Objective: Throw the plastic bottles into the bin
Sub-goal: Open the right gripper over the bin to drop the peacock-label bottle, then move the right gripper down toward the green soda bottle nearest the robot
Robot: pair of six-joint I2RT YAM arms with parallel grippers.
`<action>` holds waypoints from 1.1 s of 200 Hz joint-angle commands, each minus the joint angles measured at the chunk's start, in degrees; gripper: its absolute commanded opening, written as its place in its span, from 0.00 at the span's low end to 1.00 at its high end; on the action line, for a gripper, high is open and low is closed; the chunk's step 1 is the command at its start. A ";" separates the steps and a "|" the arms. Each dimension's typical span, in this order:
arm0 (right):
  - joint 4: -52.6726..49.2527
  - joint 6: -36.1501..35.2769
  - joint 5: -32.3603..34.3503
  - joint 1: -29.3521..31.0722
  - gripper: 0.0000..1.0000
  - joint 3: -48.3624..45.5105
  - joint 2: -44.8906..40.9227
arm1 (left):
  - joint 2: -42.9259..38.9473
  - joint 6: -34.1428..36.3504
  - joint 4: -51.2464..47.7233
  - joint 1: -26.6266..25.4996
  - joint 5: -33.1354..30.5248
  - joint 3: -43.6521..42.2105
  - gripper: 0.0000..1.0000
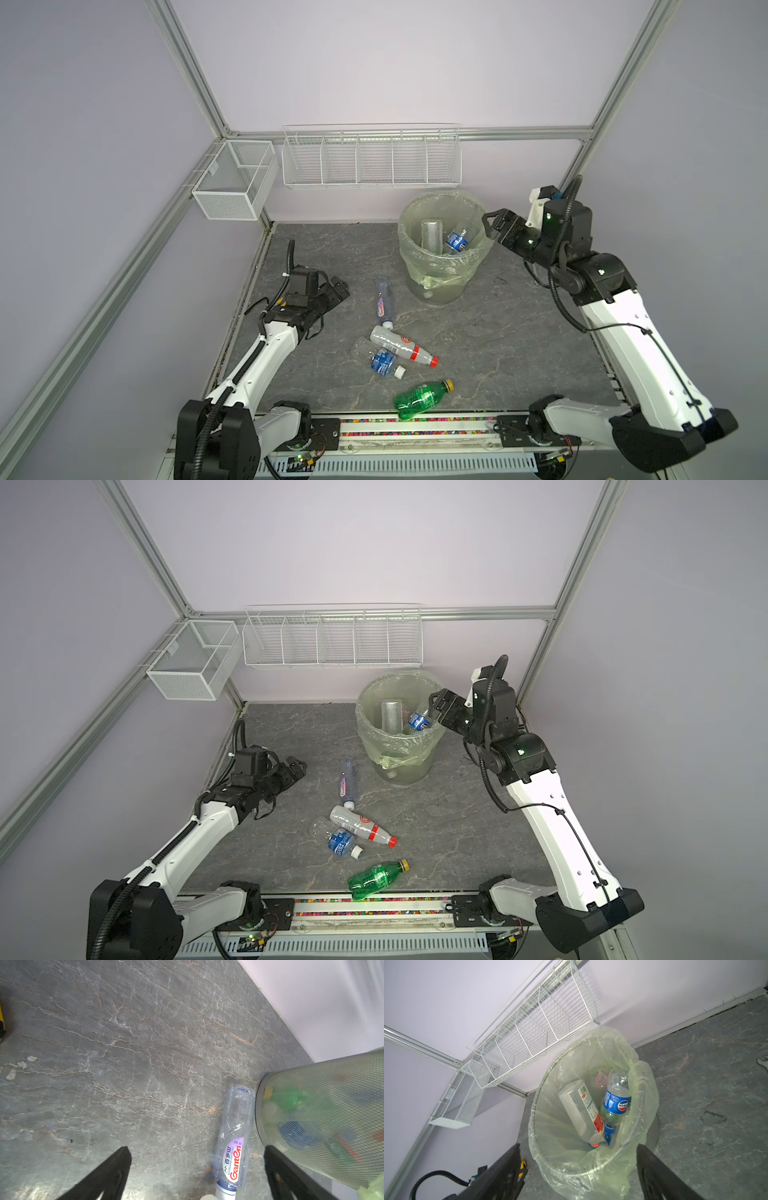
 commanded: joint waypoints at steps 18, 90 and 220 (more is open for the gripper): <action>-2.37 -5.58 -1.65 -0.34 0.88 -7.09 -3.02 | -2.09 -0.73 -1.44 0.37 0.90 -0.40 1.00; -2.89 -7.86 -5.47 -0.33 0.88 -17.25 -7.75 | -6.94 -5.95 -7.40 -0.63 -0.11 -4.92 1.00; -6.56 -20.84 -1.96 15.23 0.88 -32.01 -15.16 | -7.34 -4.50 -13.15 -3.08 -3.51 -2.57 1.00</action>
